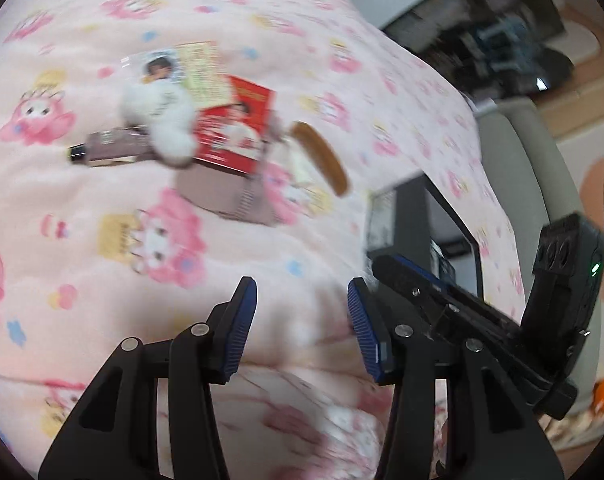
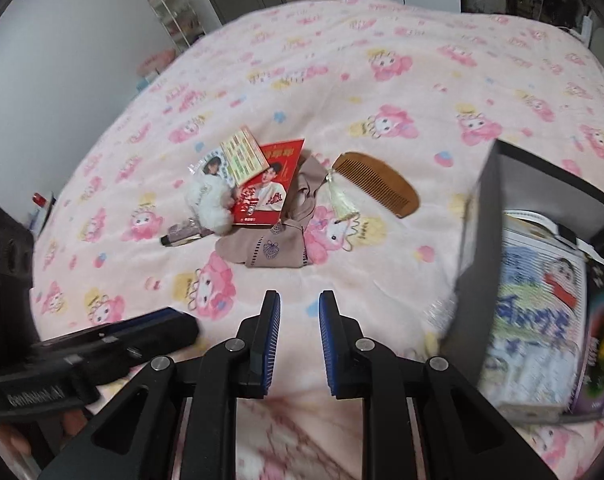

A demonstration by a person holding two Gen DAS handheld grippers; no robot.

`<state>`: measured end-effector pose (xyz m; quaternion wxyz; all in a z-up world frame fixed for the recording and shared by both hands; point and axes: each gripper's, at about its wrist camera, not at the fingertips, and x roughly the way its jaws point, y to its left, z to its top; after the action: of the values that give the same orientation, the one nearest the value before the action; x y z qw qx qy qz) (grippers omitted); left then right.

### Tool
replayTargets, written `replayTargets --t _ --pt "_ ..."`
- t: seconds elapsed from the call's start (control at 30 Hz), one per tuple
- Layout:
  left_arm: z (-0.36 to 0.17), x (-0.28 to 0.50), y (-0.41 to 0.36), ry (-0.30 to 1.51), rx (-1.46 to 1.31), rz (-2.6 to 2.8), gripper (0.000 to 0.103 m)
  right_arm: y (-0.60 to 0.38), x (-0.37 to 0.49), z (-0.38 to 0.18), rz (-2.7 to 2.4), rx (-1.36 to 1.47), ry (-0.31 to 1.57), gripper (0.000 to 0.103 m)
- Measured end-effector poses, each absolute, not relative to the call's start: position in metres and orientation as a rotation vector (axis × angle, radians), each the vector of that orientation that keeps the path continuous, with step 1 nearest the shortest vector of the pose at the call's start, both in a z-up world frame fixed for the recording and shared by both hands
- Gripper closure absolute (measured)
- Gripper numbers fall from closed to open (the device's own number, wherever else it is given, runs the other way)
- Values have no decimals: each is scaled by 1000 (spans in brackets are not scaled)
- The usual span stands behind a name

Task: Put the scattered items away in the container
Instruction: 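Grasp the beige cloth bag with the right gripper and lift it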

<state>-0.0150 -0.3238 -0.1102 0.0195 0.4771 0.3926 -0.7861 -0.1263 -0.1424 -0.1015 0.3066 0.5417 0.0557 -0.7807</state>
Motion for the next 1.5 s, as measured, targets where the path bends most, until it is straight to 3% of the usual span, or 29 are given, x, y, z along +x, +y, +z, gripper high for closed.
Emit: replayTargets --t 0.2,0.57,0.63,0.7,0.77,0.87,1.17,1.5 --pt "-152 -34 -371 1356 1461 -2293 49 -174 -154 -153 -1948 1577 145 70" --pt "-218 -76 -403 1517 1508 -2103 46 -229 -192 -223 -1822 1673 117 58" --pt "-227 -83 -402 1539 1541 -2081 47 -228 -192 -227 -1806 1663 102 68" --pt "-226 -88 -397 1539 1567 -2120 62 -225 -191 -222 -1832 1643 111 91" --pt "-217 -93 -388 1498 1577 -2187 81 -217 -189 -212 -1841 1610 90 95" --pt "-196 -96 -375 1416 1560 -2274 91 -200 -185 -188 -1872 1562 37 97" --pt "-130 -73 -308 1391 1559 -2558 91 -115 -149 -99 -2016 1361 -22 98" --pt "-86 -51 -204 1348 1693 -2744 91 -2 -92 -55 -2162 1277 -116 98"
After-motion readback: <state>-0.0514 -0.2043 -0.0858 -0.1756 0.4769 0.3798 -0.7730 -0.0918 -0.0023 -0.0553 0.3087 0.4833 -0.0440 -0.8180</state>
